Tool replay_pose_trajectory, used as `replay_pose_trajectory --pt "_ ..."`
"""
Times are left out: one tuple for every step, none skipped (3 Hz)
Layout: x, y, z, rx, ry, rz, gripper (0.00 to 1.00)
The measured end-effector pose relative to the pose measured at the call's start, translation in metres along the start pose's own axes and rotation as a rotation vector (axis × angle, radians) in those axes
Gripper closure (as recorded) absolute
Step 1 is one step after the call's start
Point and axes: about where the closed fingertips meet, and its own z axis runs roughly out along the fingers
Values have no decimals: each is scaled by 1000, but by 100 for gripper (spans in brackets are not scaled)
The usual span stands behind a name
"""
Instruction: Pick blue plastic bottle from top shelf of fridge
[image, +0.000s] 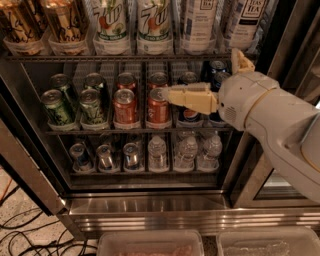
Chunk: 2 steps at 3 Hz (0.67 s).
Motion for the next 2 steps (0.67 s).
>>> replay_pose_trajectory --pt "-10 -15 11 39 -20 19 0" --pt "-14 -21 20 51 -29 29 0"
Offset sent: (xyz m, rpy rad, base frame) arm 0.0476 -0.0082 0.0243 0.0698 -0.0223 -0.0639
